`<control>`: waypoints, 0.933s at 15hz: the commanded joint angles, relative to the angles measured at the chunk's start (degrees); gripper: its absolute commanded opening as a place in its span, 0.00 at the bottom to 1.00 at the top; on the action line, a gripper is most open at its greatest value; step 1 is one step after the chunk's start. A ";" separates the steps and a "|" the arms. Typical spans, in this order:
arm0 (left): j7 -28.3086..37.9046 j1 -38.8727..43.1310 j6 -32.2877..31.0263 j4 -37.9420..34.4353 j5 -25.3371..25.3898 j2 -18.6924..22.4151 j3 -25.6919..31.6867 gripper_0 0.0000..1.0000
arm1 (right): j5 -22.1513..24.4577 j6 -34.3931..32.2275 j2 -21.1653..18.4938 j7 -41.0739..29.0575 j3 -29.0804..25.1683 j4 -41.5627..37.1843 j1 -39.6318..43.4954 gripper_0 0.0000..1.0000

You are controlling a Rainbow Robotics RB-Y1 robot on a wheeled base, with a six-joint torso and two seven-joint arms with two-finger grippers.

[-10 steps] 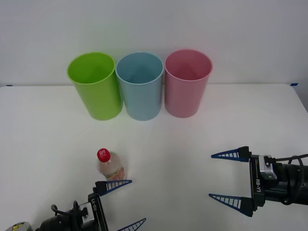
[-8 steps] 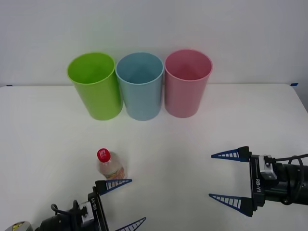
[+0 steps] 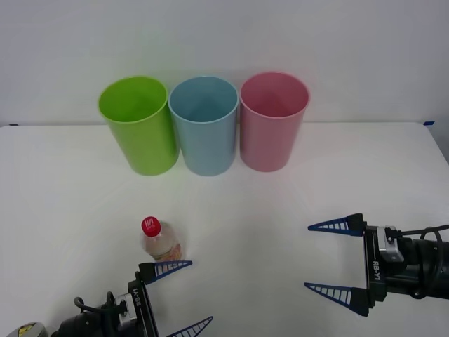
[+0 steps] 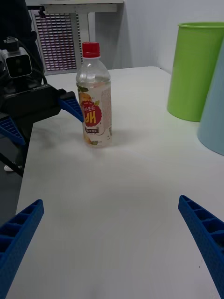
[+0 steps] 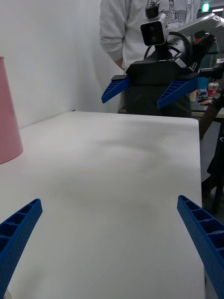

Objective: Put cans in the blue bin and PET bottles in the pink bin and trash in the green bin.

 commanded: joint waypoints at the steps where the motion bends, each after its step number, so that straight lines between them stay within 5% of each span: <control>1: 0.00 0.00 -0.01 -0.01 0.00 0.00 0.00 1.00 | 0.00 0.00 0.00 0.01 0.00 0.00 0.00 1.00; 14: 0.97 0.53 -0.27 1.22 3.61 2.90 -0.62 1.00 | 0.00 0.00 0.00 0.01 0.00 0.00 0.00 1.00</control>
